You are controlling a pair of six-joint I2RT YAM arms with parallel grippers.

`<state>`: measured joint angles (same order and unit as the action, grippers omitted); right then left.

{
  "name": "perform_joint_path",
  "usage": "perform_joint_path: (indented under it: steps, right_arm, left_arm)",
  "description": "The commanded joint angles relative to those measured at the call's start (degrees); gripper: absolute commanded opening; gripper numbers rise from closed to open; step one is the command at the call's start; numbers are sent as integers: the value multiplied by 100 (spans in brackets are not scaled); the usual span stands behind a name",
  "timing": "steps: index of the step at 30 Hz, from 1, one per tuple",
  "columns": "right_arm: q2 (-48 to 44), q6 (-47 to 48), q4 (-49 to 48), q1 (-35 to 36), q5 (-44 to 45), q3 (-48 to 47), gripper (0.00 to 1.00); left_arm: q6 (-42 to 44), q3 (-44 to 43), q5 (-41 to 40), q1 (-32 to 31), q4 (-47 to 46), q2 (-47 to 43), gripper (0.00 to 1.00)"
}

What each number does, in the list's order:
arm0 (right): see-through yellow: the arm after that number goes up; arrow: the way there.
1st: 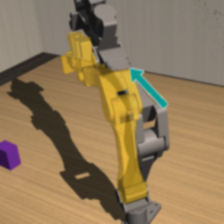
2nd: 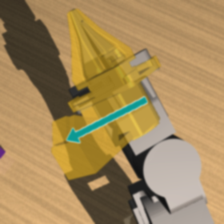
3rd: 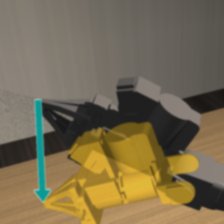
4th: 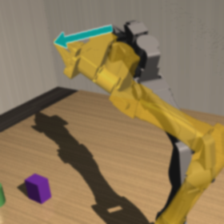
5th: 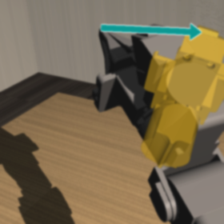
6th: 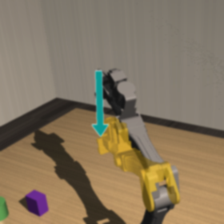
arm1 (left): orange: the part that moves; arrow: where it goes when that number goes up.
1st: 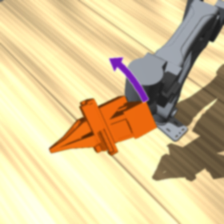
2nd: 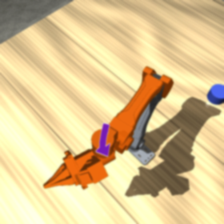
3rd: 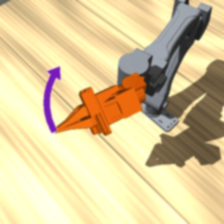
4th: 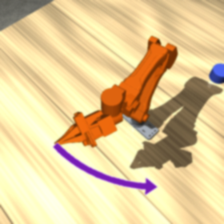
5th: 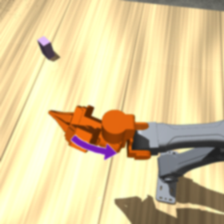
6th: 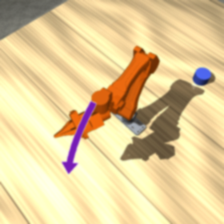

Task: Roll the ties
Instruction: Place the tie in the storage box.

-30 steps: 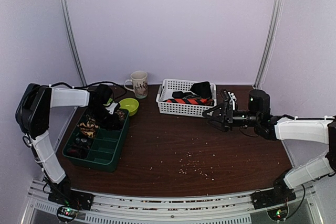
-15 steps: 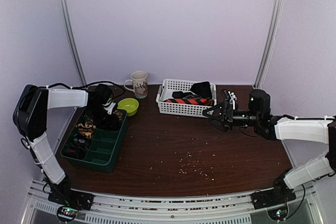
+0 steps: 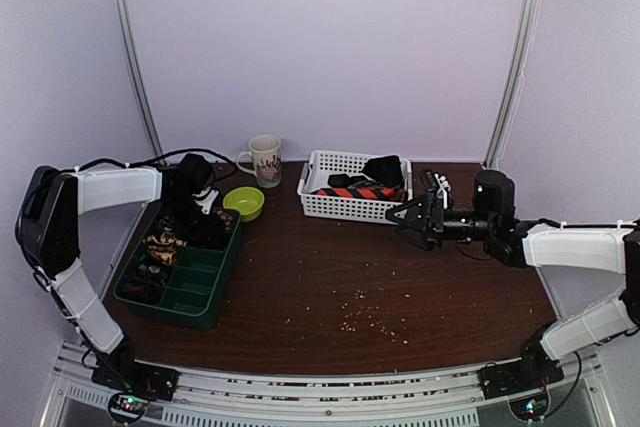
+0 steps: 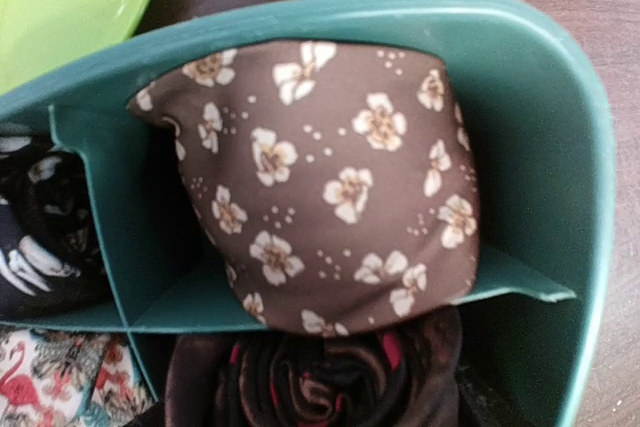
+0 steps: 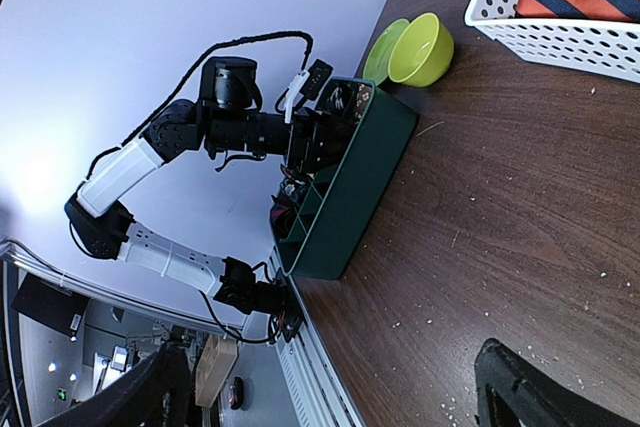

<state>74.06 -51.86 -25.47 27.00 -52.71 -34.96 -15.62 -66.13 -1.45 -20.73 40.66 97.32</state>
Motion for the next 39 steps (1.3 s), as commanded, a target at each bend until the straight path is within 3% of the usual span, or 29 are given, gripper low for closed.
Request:
perform_joint_path:
  steps: [1, 8, 17, 24, 26, 29, 32, 33, 34, 39]
  right_arm:
    - [56, -60, -253, -15, -11, 0, 100]
    - [55, -52, -255, -17, -20, 13, 100]
    - [104, -79, -293, -20, -29, 18, 100]
    - [89, -30, -183, -19, -36, 9, 99]
    - [91, -26, -169, -20, -36, -3, 99]
    - [95, -34, -157, -15, -31, -27, 100]
    - [99, -49, -162, -20, -38, -46, 99]
    - [104, -54, -168, -20, -37, -55, 99]
    - [111, -61, -170, -20, -38, -61, 100]
    - [100, -88, -202, -18, -29, -66, 100]
  left_arm:
    - [-72, -120, -80, -60, 120, -264, 69]
    - [-61, -96, -181, -72, 220, -386, 66]
    - [-4, 168, 52, -75, -298, 182, 42]
    - [26, 340, 253, -73, -636, 898, 40]
    - [43, 347, 264, -85, -634, 936, 45]
    - [46, 333, 259, -94, -584, 640, 64]
    - [79, 113, 163, -97, -268, 352, 72]
    - [112, 24, 86, -96, -156, 281, 85]
    - [129, -92, 24, -103, -55, 220, 89]
    - [219, -423, -186, -147, 363, -89, 94]
